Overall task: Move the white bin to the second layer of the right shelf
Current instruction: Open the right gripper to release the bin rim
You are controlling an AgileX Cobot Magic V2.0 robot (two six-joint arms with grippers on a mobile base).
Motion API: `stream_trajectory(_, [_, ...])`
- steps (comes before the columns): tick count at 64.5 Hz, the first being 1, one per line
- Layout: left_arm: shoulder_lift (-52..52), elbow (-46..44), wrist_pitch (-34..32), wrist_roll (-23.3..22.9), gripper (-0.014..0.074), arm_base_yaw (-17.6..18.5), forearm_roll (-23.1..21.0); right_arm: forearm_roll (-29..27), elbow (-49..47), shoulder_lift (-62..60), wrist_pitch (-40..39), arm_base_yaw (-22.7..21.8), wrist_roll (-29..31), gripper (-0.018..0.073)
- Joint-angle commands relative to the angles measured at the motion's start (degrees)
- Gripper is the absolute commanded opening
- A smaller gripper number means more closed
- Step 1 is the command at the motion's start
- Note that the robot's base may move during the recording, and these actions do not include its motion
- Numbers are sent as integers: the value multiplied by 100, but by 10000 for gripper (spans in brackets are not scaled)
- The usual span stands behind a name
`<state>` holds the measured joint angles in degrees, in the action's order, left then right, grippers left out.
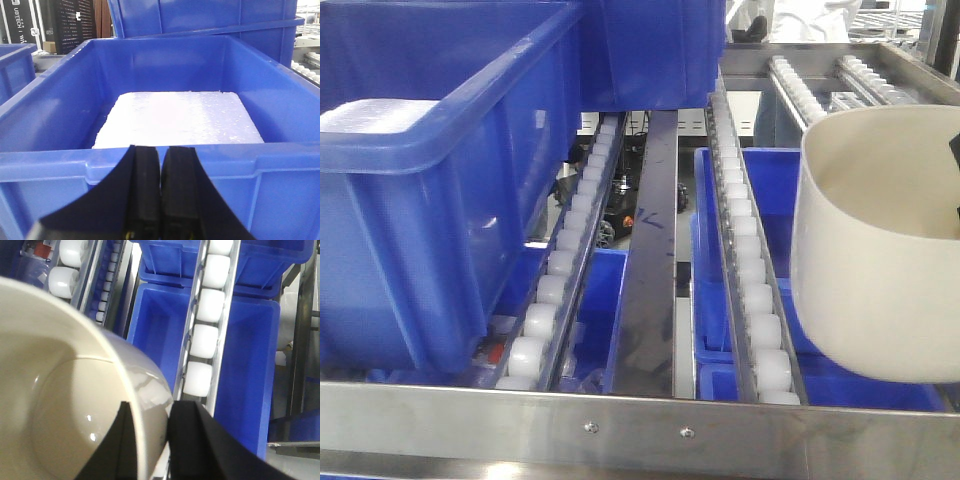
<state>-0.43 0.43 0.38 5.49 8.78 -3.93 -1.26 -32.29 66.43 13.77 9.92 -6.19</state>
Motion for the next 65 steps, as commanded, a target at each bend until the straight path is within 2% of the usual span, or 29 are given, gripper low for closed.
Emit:
stream_trajectory(1, [-76,190,-499,-43,85,0,-29,-20,-158,-134,-448,-39,-2,56])
stream_trajectory(65, [-76,190,-499,-43,85,0,-29,-14,-158,422,-406,-39,4,59])
